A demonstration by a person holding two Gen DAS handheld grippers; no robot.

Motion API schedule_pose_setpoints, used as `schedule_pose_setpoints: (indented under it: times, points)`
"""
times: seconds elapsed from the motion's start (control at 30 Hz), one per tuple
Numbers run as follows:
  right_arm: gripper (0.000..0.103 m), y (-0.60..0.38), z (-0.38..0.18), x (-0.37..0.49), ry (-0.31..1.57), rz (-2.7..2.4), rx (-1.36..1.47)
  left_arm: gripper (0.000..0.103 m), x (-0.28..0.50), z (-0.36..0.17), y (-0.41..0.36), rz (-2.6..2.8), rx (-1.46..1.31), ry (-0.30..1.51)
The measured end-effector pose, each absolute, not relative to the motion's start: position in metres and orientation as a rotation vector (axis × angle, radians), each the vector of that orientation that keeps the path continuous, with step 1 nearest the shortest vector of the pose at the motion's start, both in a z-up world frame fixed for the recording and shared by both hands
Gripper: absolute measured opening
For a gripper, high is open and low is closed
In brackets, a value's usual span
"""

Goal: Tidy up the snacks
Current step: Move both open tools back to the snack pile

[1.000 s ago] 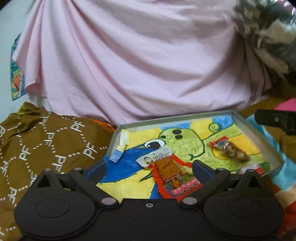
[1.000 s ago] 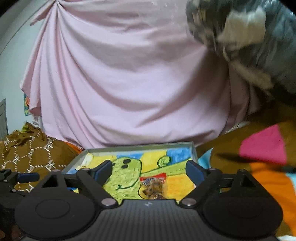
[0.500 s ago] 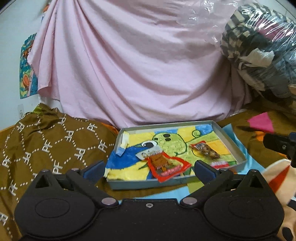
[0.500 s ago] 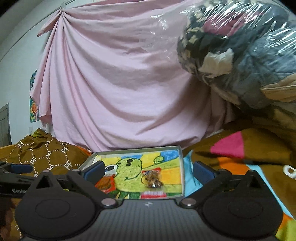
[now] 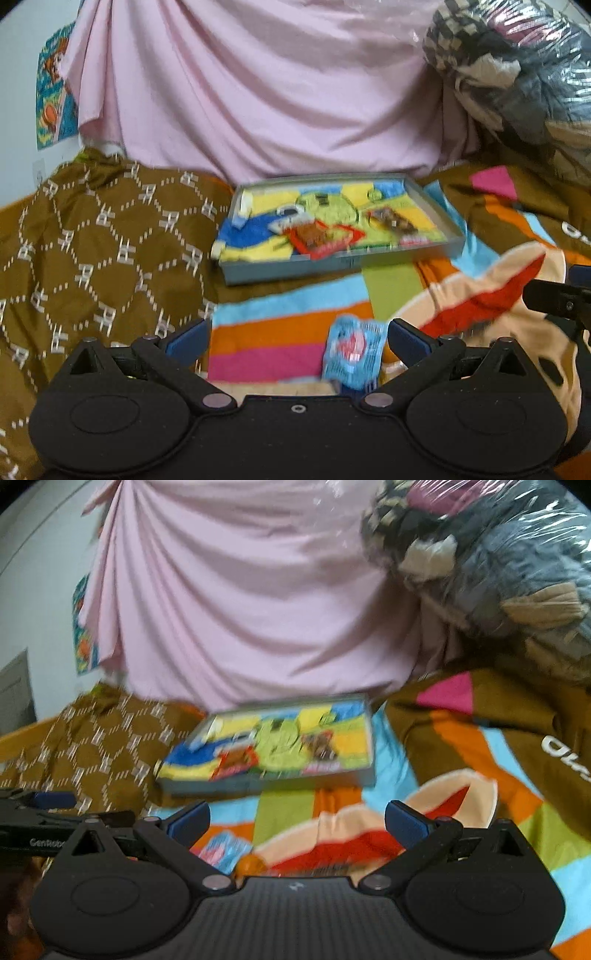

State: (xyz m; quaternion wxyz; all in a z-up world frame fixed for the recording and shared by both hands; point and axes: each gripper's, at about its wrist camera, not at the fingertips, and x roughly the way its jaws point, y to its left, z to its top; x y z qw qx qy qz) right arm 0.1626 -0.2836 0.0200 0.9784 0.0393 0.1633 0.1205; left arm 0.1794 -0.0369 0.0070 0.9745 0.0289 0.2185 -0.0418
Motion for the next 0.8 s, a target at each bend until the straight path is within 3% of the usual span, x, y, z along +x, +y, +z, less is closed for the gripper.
schedule_pose_setpoints:
  times: [0.8]
  points:
    - [0.103,-0.232,-0.034,0.191,0.701,0.730,-0.380,0.102,0.188,-0.050,-0.017,-0.224,-0.026,0.713]
